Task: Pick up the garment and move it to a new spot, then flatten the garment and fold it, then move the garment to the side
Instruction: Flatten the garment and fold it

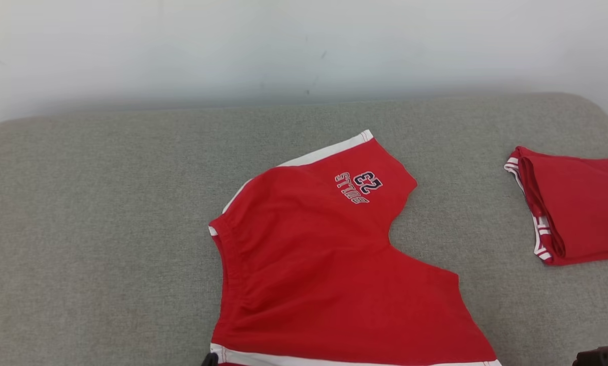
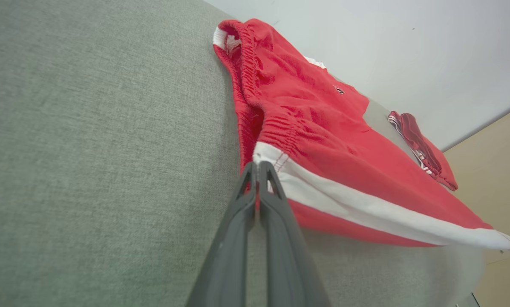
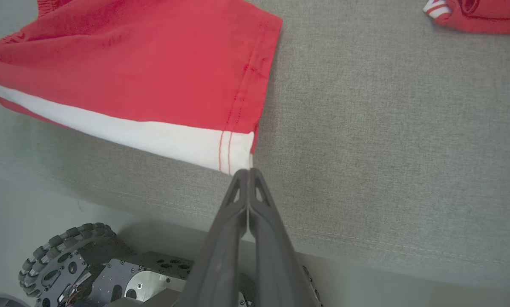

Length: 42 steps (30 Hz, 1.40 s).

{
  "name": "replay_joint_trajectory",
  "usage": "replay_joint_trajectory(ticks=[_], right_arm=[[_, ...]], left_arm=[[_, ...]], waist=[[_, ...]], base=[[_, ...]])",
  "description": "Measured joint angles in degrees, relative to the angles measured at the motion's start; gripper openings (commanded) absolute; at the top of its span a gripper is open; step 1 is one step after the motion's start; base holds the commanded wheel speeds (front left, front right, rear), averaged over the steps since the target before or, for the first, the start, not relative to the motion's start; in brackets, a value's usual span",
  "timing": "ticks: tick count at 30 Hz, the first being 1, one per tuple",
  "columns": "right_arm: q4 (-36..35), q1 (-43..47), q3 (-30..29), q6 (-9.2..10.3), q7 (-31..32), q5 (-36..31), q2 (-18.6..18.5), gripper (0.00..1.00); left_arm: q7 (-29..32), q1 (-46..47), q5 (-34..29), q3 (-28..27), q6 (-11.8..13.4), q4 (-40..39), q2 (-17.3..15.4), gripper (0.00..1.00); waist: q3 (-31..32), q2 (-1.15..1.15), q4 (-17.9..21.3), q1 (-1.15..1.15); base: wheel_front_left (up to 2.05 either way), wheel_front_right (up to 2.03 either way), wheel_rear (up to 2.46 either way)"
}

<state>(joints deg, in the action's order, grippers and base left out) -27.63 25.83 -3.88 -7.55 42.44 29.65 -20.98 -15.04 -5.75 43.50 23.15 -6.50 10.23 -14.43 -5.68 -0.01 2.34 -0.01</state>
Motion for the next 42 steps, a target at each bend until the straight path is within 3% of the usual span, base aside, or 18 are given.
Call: replay_joint_trajectory(ticks=[4,8,13,19,29,42], right_arm=[[-3.87,-2.09,-0.09,0.0,-0.83,-0.25,0.04,0.0],[-1.89,-9.1,1.85,0.0,-2.99,1.63,-1.38,0.0],[5.54,-19.91,4.85,0.0,-5.37,1.83,-6.51,0.0],[16.12,-35.3,8.94,0.0,-10.34,1.78,-9.79,0.0],[34.87,-58.21,18.61,0.0,-16.84,-0.33,-11.88,0.0],[52.21,-75.99,23.16,0.0,-23.19,-5.88,-10.92,0.0]], left_arm=[[0.0,-1.23,-1.21,-2.3,-0.01,-3.88,2.07,0.0],[-0.01,0.16,-2.59,-2.82,-0.42,-5.69,3.9,0.0],[-0.01,5.8,-4.24,-2.47,-0.58,-3.56,5.8,0.0],[-0.01,13.43,-5.71,-2.86,0.05,-0.25,8.5,0.0],[-0.01,26.27,-5.6,-3.47,2.67,6.43,10.98,0.0],[0.0,37.37,-1.44,0.19,5.78,10.23,11.48,0.0]], waist=[[0.89,0.0,-0.48,0.0],[1.78,0.0,-1.11,0.0],[1.83,0.01,-2.44,0.01],[-0.59,0.01,-3.77,0.01],[-7.73,0.02,-6.41,0.02],[-16.17,0.02,-9.48,0.03]], base=[[0.0,0.0,0.0],[0.0,0.0,0.0],[0.0,0.0,0.0],[0.0,0.0,0.0],[0.0,0.0,0.0],[0.0,0.0,0.0]])
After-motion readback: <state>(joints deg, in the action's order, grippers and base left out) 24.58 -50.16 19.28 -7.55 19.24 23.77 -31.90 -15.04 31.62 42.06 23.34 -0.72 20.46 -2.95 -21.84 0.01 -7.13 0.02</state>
